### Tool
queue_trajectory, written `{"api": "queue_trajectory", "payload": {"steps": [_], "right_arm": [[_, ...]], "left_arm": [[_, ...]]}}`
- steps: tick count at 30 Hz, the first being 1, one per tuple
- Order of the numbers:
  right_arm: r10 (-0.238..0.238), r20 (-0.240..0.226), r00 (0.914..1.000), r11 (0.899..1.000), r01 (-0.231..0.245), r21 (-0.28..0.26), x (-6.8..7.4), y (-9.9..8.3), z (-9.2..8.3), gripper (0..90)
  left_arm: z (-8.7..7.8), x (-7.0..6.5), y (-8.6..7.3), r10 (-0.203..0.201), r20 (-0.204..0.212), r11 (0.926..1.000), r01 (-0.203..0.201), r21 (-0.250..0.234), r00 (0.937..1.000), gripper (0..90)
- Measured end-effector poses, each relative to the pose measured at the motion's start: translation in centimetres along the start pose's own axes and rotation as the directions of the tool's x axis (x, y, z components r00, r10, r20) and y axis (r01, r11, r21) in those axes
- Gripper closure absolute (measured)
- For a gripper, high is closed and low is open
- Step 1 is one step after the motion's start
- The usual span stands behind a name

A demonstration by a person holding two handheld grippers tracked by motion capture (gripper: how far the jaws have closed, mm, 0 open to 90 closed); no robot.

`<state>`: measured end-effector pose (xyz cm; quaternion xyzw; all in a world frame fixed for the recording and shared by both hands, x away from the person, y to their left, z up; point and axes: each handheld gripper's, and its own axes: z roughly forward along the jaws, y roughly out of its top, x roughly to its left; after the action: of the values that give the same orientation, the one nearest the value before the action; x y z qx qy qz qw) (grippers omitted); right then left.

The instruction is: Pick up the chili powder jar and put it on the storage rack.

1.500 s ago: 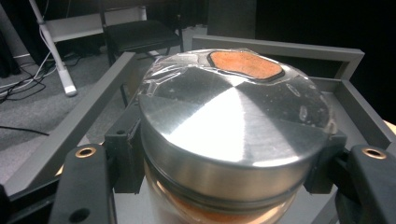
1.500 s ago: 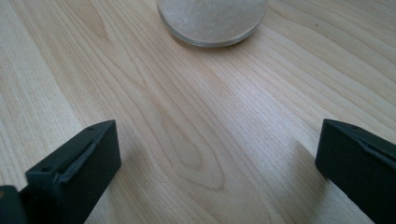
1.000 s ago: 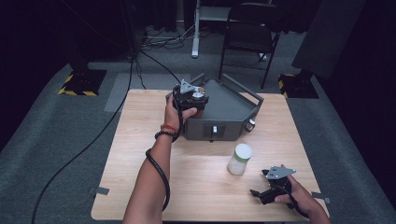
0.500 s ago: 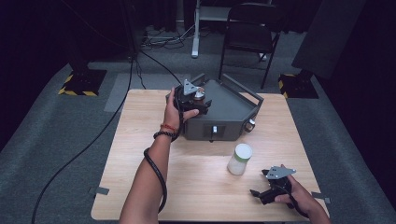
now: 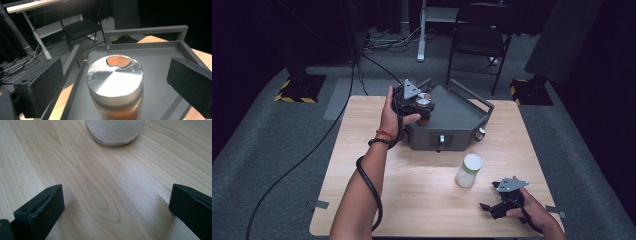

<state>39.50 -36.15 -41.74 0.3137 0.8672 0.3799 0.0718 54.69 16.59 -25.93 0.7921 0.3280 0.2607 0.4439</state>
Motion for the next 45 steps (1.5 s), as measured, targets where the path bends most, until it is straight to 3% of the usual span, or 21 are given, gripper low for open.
{"api": "queue_trajectory", "payload": {"steps": [10,17,22,35,39,42,45], "right_arm": [[0.000,0.000,1.0000,1.000,0.000,0.000,0.0,0.0,0.0,0.0],[0.000,0.000,1.0000,1.000,0.000,0.000,0.0,0.0,0.0,0.0],[0.000,0.000,1.0000,1.000,0.000,0.000,0.0,0.0,0.0,0.0],[0.000,0.000,1.0000,1.000,0.000,0.000,0.0,0.0,0.0,0.0],[0.000,0.000,1.0000,1.000,0.000,0.000,0.0,0.0,0.0,0.0],[0.000,0.000,1.0000,1.000,0.000,0.000,0.0,0.0,0.0,0.0],[0.000,0.001,1.0000,1.000,0.000,0.000,0.0,0.0,0.0,0.0]], "left_arm": [[-1.8,-0.9,0.8,0.067,-0.013,0.9977,-0.067,-0.002,0.9976,0.2],[-3.1,-1.7,1.1,0.114,0.015,0.9932,-0.113,-0.028,0.9934,0.2],[-3.8,-2.6,1.0,0.160,0.052,0.9867,-0.158,-0.038,0.9857,0.2],[-5.0,-4.4,0.0,0.231,0.116,0.9730,-0.229,-0.029,0.9661,0.3],[-5.4,-4.7,-0.8,0.239,0.137,0.9710,-0.237,-0.033,0.9613,0.3],[-5.8,-5.0,-1.5,0.257,0.153,0.9663,-0.256,-0.023,0.9543,0.3],[-6.1,-5.1,-2.5,0.251,0.164,0.9677,-0.251,-0.023,0.9539,0.2]]}}
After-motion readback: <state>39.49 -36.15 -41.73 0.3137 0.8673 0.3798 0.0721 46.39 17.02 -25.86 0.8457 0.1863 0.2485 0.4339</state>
